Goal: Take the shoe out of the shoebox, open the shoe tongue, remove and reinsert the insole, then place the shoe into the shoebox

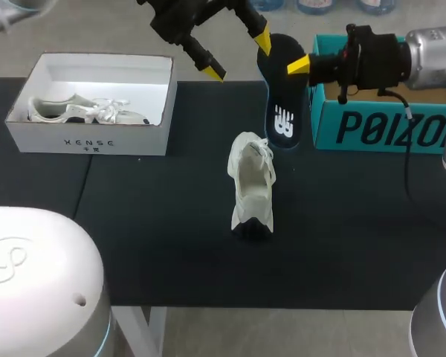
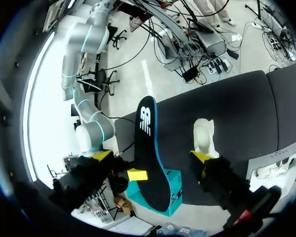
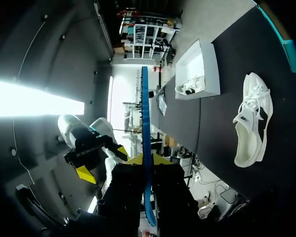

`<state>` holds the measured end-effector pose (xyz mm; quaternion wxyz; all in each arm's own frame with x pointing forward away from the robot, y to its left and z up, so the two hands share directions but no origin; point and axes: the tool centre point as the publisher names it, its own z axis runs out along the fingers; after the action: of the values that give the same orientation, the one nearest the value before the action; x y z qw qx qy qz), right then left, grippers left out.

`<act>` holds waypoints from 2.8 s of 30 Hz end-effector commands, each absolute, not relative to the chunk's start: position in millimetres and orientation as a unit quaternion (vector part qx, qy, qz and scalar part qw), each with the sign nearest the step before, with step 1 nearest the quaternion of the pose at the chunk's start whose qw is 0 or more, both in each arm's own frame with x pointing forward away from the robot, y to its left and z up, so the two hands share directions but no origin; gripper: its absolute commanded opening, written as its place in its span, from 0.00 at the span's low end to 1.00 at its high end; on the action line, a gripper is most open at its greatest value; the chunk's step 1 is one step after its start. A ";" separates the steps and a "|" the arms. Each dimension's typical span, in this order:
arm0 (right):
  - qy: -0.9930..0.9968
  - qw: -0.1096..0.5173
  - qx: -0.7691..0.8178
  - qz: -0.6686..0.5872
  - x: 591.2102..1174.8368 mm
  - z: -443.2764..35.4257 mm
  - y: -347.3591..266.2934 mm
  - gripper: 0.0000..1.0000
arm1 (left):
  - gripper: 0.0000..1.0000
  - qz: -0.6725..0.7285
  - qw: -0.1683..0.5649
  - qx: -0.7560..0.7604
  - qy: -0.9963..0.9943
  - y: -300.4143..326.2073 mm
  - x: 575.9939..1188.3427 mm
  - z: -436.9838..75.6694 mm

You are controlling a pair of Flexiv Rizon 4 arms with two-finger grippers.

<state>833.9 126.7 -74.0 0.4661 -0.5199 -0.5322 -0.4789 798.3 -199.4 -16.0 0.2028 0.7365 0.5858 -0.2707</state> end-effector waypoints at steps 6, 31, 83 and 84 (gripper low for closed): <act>-0.538 0.463 -0.526 -0.469 839.6 -81.6 134.7 0.00 | 1.00 -0.098 -0.018 0.693 0.714 -215.9 812.7 -4.7; -0.542 0.462 -0.525 -0.466 843.3 -84.5 133.0 0.00 | 1.00 -0.060 -0.007 0.700 0.712 -228.0 825.8 -6.6; -0.530 0.466 -0.521 -0.480 836.1 -85.2 126.6 0.00 | 1.00 -0.058 0.016 0.704 0.708 -236.0 824.8 -13.3; -0.531 0.466 -0.520 -0.480 836.5 -84.9 127.0 0.00 | 1.00 -0.058 0.016 0.704 0.708 -236.0 824.8 -13.3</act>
<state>835.5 124.5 -85.0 0.4664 -0.5200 -0.5305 -0.4802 824.7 -237.0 -13.3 0.0151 0.7037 0.7079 -0.0585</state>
